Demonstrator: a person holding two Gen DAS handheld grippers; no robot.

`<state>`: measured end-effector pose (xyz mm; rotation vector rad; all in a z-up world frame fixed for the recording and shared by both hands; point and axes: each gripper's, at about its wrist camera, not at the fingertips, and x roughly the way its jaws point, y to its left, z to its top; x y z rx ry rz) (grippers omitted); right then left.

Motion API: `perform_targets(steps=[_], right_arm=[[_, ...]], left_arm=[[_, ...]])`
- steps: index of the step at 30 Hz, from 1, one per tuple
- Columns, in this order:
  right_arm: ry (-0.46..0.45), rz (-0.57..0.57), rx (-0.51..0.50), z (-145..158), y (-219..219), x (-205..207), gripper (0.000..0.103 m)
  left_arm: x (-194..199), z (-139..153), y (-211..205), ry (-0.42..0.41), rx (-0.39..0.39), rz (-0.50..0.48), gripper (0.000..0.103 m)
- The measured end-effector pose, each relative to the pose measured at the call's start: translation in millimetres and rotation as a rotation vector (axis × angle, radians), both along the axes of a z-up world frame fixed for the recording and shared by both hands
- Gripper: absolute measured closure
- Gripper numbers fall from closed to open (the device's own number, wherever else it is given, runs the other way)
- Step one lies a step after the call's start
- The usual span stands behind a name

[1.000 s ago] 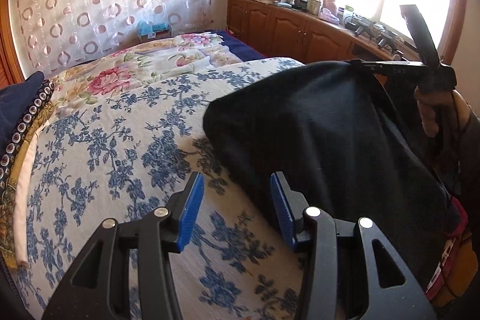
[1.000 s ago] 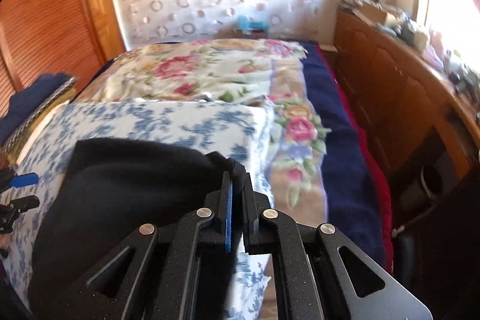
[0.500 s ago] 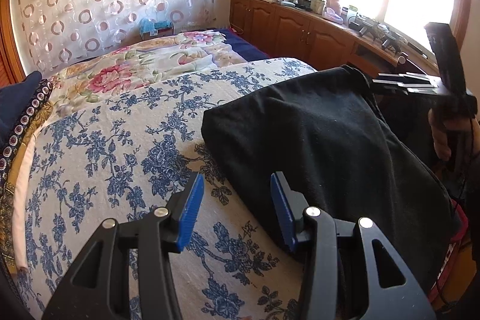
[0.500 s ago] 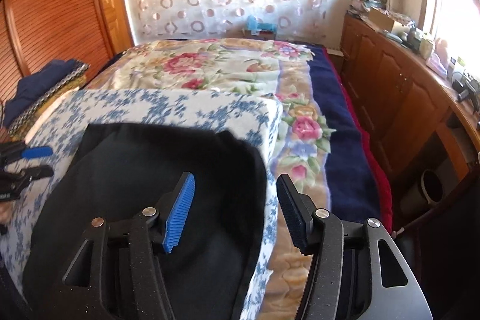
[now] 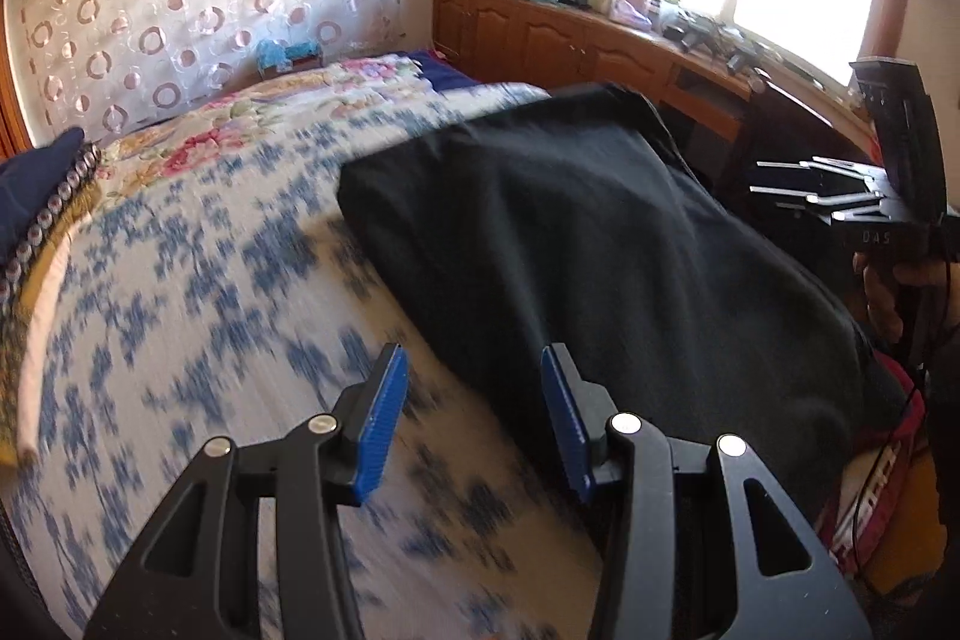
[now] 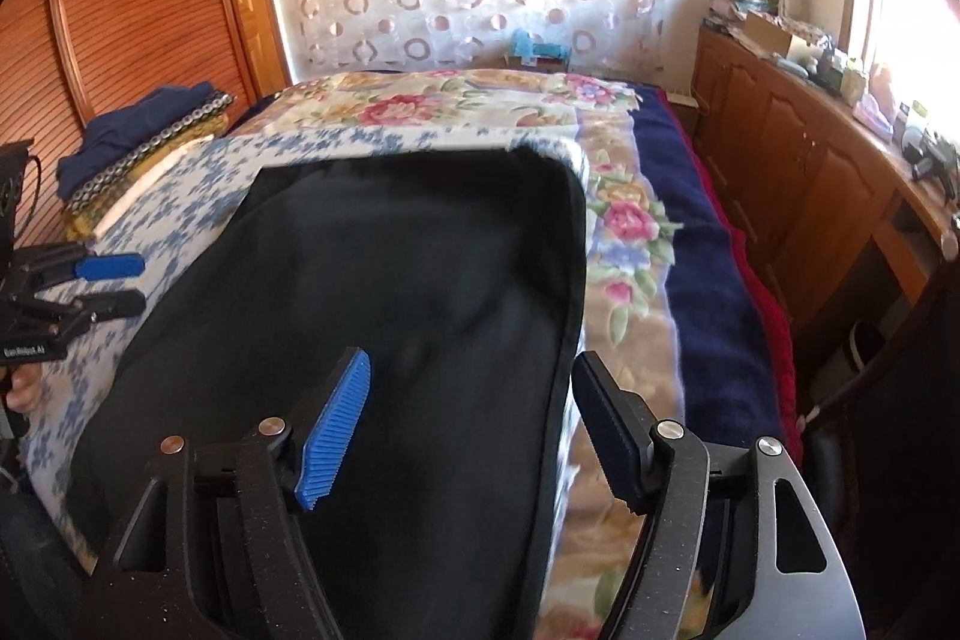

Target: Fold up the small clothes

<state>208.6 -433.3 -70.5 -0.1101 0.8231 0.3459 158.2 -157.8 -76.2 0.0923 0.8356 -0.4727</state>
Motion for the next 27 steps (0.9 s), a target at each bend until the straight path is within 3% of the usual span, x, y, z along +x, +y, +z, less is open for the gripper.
perform_targets(steps=[14, 27], right_arm=[[0.016, -0.024, 0.023, -20.0, -4.5, -90.0, 0.028], [0.030, -0.069, 0.044, -26.6, -22.8, -109.1, 0.028]], left_arm=[[-82.6, -1.7, -13.9, 0.030, -0.047, -0.052, 0.058], [-93.0, -20.5, -30.0, 0.138, -0.055, -0.131, 0.058]])
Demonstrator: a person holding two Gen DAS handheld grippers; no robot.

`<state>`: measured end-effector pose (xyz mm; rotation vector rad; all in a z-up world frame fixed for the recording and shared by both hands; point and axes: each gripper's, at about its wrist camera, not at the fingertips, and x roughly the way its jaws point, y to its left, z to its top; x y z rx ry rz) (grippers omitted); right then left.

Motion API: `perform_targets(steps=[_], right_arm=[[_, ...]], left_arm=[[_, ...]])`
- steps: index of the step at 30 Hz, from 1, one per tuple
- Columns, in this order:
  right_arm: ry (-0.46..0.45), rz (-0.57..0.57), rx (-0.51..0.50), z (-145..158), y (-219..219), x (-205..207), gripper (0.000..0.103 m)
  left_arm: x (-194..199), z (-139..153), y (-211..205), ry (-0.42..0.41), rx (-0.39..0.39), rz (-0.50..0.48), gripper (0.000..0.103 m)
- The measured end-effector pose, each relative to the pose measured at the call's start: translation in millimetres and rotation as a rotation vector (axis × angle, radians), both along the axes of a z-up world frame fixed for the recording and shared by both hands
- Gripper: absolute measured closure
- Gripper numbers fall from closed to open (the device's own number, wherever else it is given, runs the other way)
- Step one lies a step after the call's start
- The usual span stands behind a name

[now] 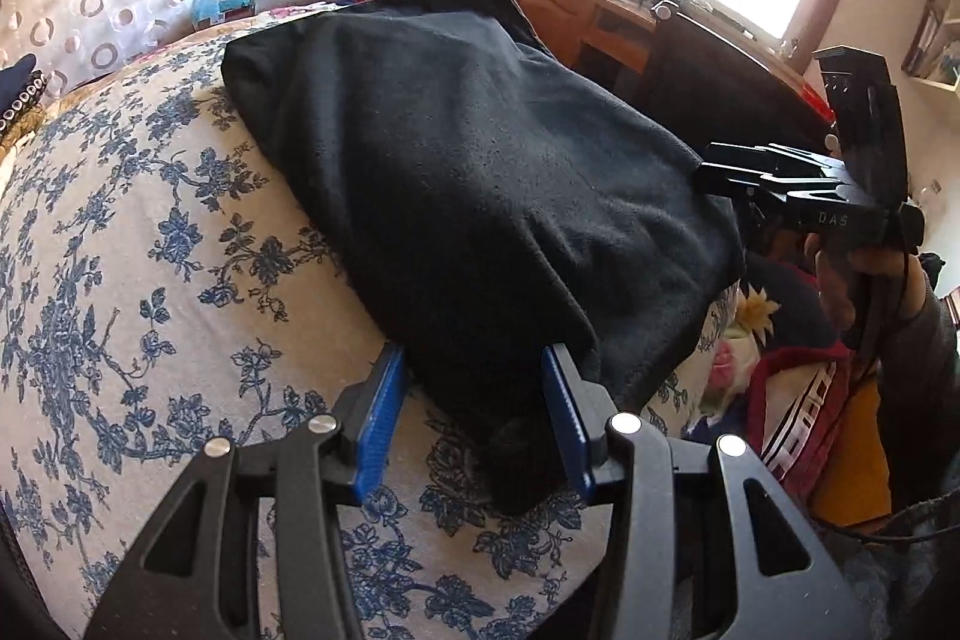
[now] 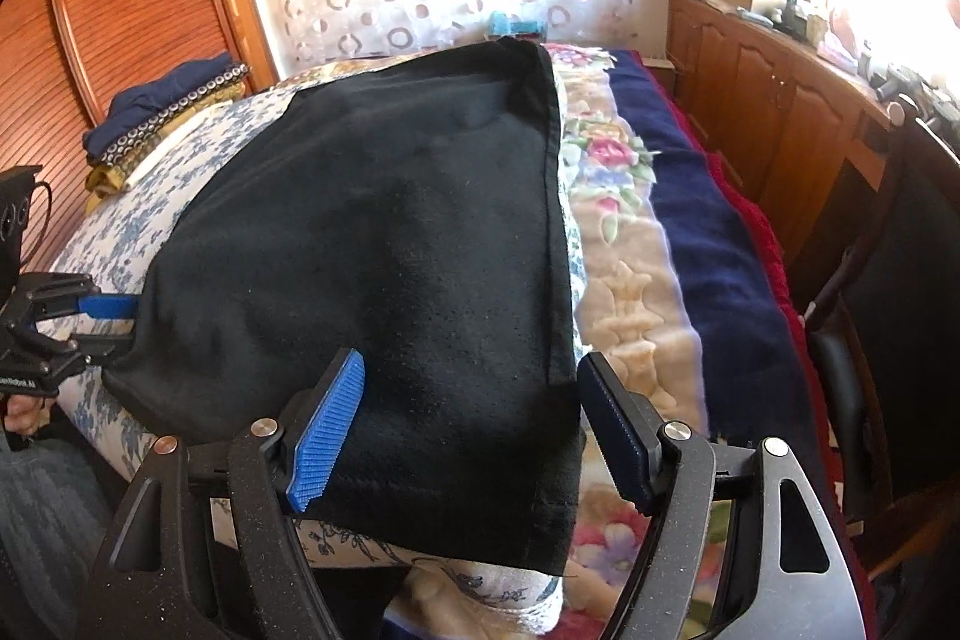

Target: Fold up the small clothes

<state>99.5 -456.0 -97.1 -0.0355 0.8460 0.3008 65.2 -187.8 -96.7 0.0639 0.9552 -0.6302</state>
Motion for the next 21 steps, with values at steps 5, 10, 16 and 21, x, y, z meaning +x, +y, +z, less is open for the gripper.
perform_targets(steps=[5, 10, 16, 21], right_arm=[[-0.011, 0.012, -0.003, 2.5, 4.2, -4.8, 0.028], [-0.030, 0.057, 0.003, 9.5, 16.5, -12.7, 0.028], [-0.053, 0.148, 0.020, 17.9, 40.8, -26.2, 0.025], [-0.048, 0.203, 0.004, 10.3, 60.2, -29.2, 0.023]], left_arm=[[-0.8, -0.2, 1.8, 0.040, -0.064, -0.045, 0.090], [0.8, 20.8, 3.7, -0.009, -0.121, -0.062, 0.102], [14.7, 63.5, 1.7, -0.099, -0.181, -0.050, 0.103], [28.1, 84.5, -4.7, -0.143, -0.195, -0.054, 0.103]])
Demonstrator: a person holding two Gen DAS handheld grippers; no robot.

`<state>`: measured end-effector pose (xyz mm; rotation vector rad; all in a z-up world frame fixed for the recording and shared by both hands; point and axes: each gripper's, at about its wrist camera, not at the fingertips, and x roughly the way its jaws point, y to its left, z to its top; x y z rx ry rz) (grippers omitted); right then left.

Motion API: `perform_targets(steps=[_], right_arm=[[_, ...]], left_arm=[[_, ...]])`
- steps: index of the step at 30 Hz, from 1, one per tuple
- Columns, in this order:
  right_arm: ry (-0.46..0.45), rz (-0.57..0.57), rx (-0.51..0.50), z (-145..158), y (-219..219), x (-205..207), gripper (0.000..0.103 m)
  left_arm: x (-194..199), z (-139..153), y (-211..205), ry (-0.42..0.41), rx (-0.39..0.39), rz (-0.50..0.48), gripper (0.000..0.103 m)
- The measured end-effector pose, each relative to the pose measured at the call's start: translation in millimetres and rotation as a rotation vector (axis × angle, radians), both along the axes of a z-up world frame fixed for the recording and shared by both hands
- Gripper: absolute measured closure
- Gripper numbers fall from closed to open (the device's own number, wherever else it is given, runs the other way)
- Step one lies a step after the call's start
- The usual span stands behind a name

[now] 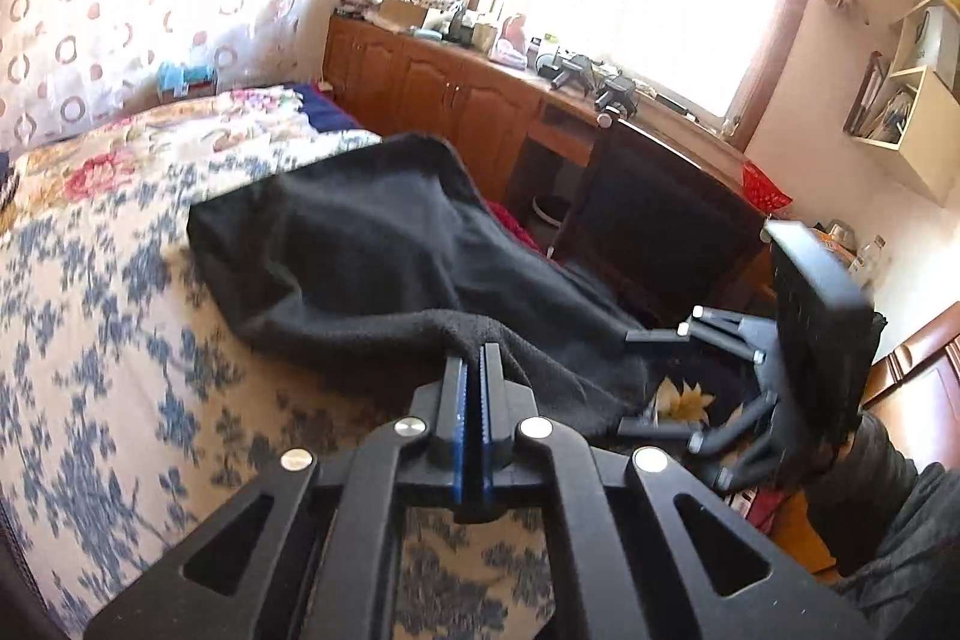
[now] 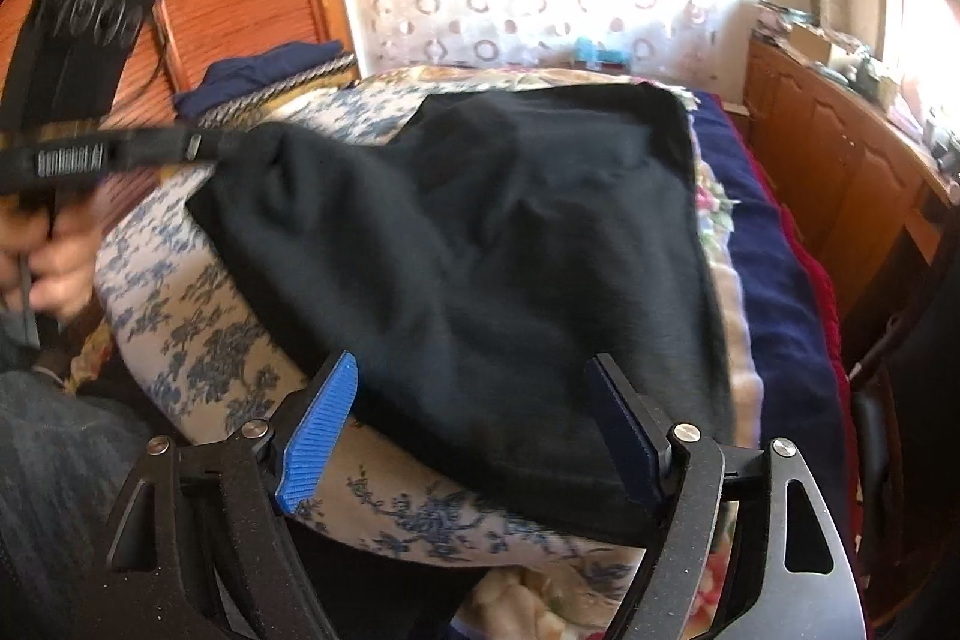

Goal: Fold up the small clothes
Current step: 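Grasp the folded shirt edge with the left gripper and lift it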

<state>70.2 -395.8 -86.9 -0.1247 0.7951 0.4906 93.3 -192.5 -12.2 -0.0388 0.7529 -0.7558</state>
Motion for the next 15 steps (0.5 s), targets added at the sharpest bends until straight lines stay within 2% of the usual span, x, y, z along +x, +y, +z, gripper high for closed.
perform_targets(steps=[4, 15], right_arm=[[0.007, 0.023, -0.040, -9.8, 8.4, -1.1, 0.023], [-0.014, 0.020, -0.178, -27.6, 10.4, 1.2, 0.023]], left_arm=[[6.3, 1.7, -6.3, -0.019, 0.017, 0.008, 0.103], [21.4, 3.0, -0.1, -0.023, -0.008, 0.050, 0.103]])
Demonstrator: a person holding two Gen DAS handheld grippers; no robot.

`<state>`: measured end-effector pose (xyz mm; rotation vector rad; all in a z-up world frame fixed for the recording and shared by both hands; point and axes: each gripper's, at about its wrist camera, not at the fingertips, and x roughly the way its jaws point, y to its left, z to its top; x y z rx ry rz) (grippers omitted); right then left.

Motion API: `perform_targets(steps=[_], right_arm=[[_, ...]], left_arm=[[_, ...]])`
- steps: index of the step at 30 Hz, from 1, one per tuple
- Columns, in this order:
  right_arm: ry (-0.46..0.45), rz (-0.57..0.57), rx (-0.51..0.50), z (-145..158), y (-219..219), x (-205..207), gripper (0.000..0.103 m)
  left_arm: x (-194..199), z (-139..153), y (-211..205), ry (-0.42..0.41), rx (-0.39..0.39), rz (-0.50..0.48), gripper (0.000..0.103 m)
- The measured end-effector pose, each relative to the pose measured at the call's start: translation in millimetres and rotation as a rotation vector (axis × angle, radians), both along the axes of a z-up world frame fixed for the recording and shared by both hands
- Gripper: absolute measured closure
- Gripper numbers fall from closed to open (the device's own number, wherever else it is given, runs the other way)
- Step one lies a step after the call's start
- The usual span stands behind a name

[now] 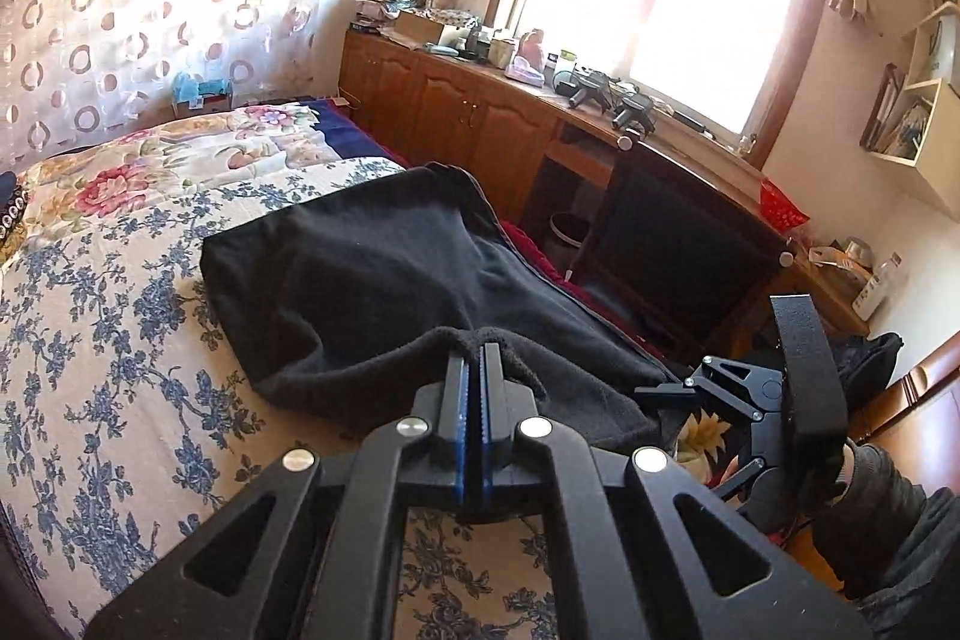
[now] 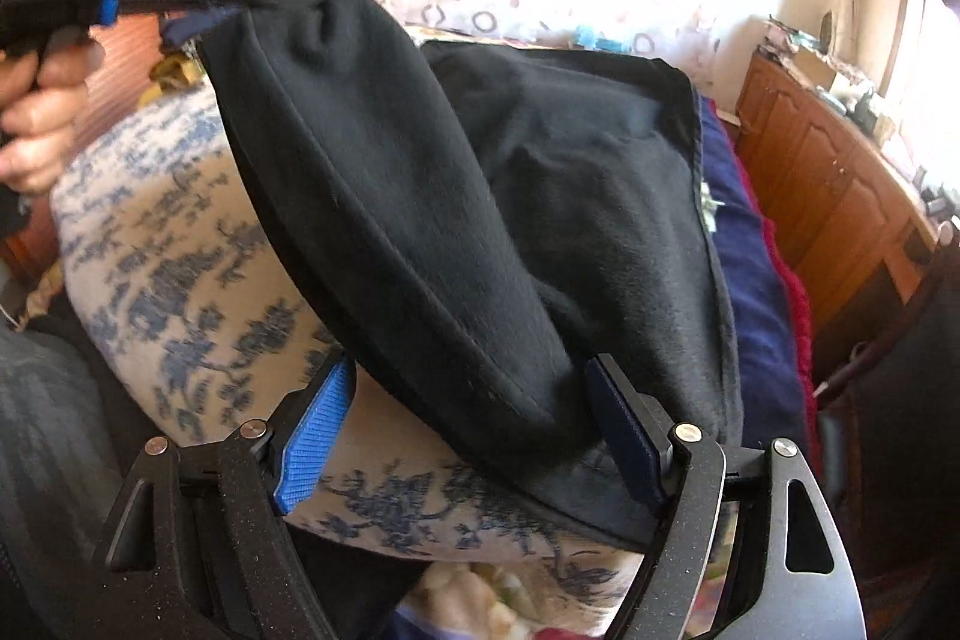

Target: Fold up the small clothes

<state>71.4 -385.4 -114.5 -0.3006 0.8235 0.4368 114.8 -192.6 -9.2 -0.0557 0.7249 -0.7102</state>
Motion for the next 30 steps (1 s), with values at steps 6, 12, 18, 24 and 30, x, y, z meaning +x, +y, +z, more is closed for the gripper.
perform_targets(steps=[6, 12, 18, 24, 30], right_arm=[[-0.036, 0.015, -0.082, 8.0, -9.0, 14.0, 0.073], [-0.169, 0.042, -0.133, 55.3, -8.6, 57.6, 0.096], [-0.250, 0.062, -0.119, 88.7, 13.7, 132.2, 0.097], [-0.232, 0.085, -0.124, 78.3, 37.2, 194.9, 0.097], [-0.151, 0.078, -0.093, 58.1, 34.0, 232.6, 0.097]], left_arm=[[8.2, 0.4, 14.8, 0.009, -0.021, 0.027, 0.103], [30.7, 5.9, 32.3, -0.004, -0.033, 0.073, 0.103], [59.8, 4.8, 49.1, -0.017, -0.018, 0.139, 0.103], [103.8, -5.6, 62.1, 0.015, 0.000, 0.195, 0.101], [127.2, -14.9, 65.3, 0.035, -0.020, 0.154, 0.095]])
